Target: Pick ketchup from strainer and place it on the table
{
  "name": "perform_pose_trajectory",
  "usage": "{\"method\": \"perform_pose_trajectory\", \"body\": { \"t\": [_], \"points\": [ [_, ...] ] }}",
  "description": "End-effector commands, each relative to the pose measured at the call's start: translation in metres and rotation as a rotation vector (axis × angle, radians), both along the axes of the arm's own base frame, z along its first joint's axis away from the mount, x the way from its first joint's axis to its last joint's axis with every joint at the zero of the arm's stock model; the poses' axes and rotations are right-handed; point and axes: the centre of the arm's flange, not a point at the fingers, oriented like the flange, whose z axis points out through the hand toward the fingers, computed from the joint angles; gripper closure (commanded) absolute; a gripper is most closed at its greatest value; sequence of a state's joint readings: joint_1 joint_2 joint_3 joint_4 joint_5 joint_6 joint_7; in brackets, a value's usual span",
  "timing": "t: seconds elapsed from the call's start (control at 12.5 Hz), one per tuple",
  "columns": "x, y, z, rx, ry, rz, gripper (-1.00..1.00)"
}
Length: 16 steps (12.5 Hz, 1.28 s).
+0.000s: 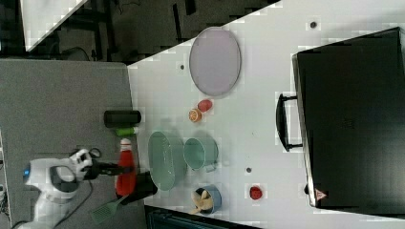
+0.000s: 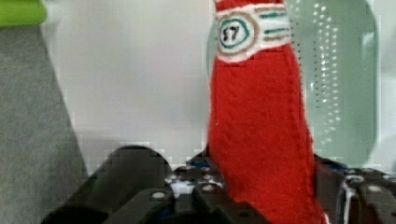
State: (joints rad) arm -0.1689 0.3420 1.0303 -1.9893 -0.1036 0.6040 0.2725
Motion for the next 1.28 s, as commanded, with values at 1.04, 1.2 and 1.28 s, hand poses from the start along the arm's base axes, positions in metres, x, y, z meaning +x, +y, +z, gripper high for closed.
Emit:
{"method": "perform_pose_trajectory", "body": {
  "t": [1.04, 1.2, 1.28],
  "points": [
    [0.168, -0.289, 0.083, -0.170, 0.007, -0.055, -0.13],
    [0.176, -0.327, 0.082, -0.188, -0.007, 0.026, -0.13],
    [0.178, -0.344, 0.079, -0.184, -0.002, 0.050, -0.13]
  ]
}}
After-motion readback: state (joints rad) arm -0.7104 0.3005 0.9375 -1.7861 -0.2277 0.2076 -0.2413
